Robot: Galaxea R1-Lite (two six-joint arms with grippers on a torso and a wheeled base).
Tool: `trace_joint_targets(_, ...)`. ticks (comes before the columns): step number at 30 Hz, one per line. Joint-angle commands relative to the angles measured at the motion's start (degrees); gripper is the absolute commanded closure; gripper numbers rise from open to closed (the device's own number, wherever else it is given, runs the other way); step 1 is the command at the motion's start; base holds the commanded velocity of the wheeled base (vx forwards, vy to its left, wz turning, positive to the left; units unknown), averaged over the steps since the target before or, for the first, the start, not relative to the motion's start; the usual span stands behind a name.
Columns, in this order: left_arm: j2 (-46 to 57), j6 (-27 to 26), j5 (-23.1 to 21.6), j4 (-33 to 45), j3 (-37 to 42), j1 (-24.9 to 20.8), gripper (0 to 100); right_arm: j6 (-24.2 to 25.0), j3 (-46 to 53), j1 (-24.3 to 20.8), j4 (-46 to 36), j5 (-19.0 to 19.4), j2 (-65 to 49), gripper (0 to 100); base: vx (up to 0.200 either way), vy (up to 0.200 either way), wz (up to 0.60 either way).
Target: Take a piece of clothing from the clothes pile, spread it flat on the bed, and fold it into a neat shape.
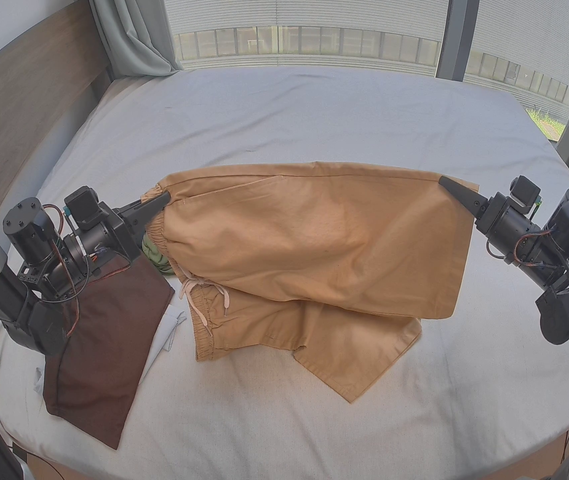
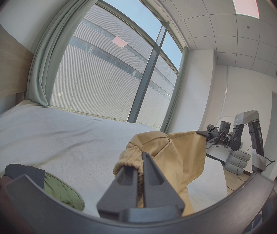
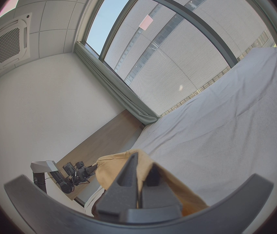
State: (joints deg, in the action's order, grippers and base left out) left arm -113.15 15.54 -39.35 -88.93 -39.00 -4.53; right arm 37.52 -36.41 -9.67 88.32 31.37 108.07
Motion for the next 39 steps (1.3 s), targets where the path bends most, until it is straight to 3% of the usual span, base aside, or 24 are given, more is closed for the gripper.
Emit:
trace_joint_targets(1, -0.2, 0.1, 0.2, 0.0, -0.1, 0.2, 100, 0.0, -0.1, 0.7, 0.0, 0.1, 0.0, 100, 0.000, 0.000, 0.00)
trace_joint_targets(22, -1.5, 0.3, 1.0, 0.1, -1.6, 0.8, 100, 0.1, -0.9, 4.0, 0.0, 1.0, 0.2, 100, 0.000, 0.000, 0.00)
trace_joint_targets(39, -1.7, 0.3, 1.6, 0.1, -2.0, 0.6, 100, -0.1, -1.1, 3.3, -0.1, 0.9, 1.1, 100, 0.000, 0.000, 0.00)
